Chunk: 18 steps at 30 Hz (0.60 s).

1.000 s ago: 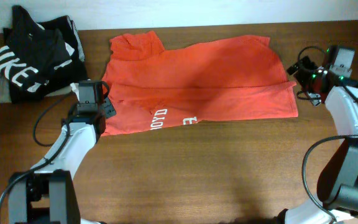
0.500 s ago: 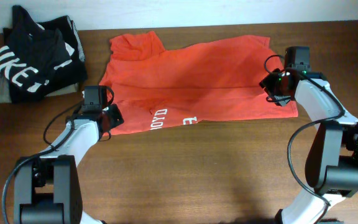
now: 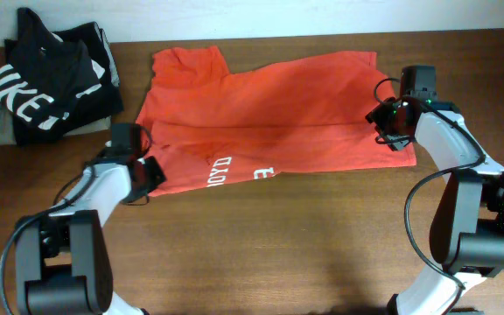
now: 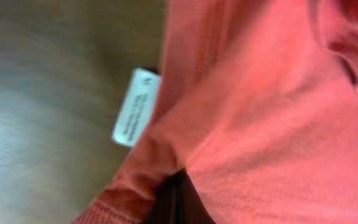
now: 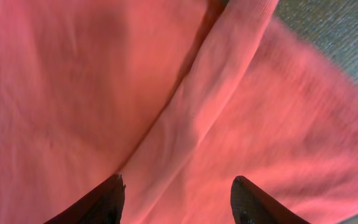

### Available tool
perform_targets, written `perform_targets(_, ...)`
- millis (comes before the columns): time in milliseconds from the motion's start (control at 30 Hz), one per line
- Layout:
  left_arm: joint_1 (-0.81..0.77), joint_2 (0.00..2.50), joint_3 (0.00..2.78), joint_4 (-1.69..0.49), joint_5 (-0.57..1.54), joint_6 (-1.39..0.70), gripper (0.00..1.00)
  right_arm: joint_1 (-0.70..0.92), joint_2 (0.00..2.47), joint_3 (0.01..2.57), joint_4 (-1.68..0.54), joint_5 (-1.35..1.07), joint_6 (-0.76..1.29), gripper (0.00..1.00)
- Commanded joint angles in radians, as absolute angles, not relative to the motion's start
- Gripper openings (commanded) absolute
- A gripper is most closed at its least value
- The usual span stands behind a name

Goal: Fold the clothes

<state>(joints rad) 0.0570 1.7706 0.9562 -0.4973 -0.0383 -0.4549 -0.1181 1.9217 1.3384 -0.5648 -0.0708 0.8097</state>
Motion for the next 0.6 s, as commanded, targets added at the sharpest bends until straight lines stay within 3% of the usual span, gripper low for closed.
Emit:
perform_targets(0,0.172,1.800,0.928,-0.564,-0.093,-0.508,0.01,-0.118,1.927,1.333,-0.569,-0.036,0.813,0.59)
perform_targets(200,0.317,1.800,0.981,-0.667,-0.071,-0.508,0.01,-0.118,1.927,1.333,-0.572,-0.036,0.813,0.59)
perform_targets(567,0.299,1.716,1.005,-0.694,-0.040,-0.496,0.01,-0.117,1.927,1.333,-0.669,-0.104,0.814,0.59)
